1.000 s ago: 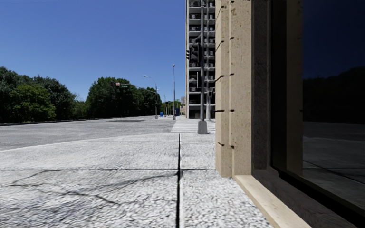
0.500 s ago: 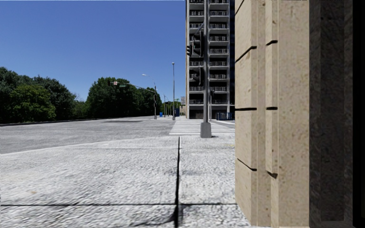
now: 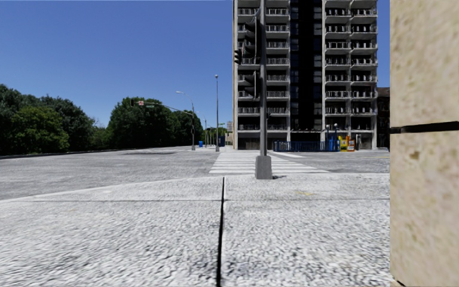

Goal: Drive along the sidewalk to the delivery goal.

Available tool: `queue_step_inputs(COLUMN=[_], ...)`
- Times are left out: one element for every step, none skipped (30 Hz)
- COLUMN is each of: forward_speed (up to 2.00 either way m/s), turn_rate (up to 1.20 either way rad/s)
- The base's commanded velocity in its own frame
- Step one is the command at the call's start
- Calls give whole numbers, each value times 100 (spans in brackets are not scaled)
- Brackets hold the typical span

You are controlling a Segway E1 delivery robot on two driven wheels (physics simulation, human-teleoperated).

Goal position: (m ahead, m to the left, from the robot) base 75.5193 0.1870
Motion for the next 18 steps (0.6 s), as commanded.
queue_step_inputs(forward_speed=[200,200,200,200,200,200,200,200,200,200,200,200,200,200,200,200,200,200], turn_rate=[0,0,0,0,0,0,0,0,0,0,0,0,0,0,0,0,0,0])
